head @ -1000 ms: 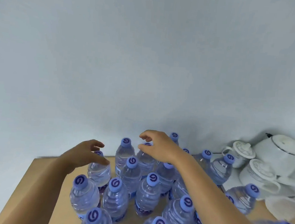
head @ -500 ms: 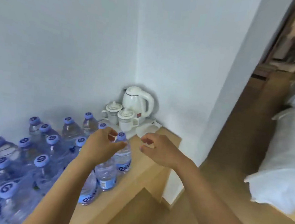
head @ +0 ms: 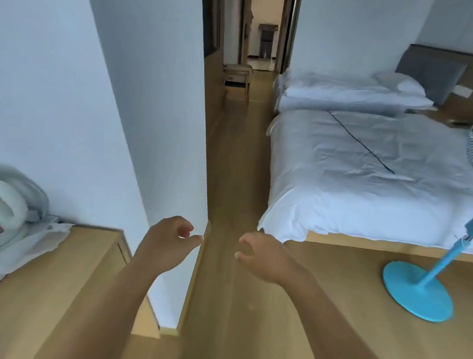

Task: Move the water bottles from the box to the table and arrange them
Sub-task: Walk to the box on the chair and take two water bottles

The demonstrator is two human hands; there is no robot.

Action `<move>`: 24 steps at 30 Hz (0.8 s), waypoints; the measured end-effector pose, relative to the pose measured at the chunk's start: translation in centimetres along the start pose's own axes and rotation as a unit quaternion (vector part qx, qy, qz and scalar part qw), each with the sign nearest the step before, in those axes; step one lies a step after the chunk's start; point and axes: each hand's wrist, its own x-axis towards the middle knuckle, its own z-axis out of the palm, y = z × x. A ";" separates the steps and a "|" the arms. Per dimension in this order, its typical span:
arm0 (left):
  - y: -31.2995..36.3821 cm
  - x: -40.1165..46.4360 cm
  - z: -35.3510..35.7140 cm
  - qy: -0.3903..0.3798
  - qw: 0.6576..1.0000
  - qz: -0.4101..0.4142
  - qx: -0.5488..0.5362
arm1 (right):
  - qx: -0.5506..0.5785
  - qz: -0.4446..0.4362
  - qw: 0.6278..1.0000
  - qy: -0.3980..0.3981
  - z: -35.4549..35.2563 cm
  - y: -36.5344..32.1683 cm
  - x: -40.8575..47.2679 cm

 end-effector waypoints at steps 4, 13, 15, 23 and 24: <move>2.4 6.7 2.5 -0.024 0.999 0.041 0.012 | -0.001 0.044 0.999 0.011 -1.8 3.0 4.0; 6.8 24.9 5.1 -0.049 0.987 0.093 0.125 | -0.009 0.089 0.995 0.034 -7.8 7.1 19.1; 7.5 28.7 5.6 -0.056 0.983 0.097 0.144 | -0.007 0.097 0.994 0.045 -8.9 8.2 22.4; 9.8 43.0 9.8 -0.102 0.976 0.091 0.168 | 0.006 0.118 0.992 0.032 -11.2 15.1 34.9; 10.4 44.7 10.5 -0.104 0.976 0.093 0.170 | 0.008 0.119 0.992 0.029 -11.5 16.2 36.4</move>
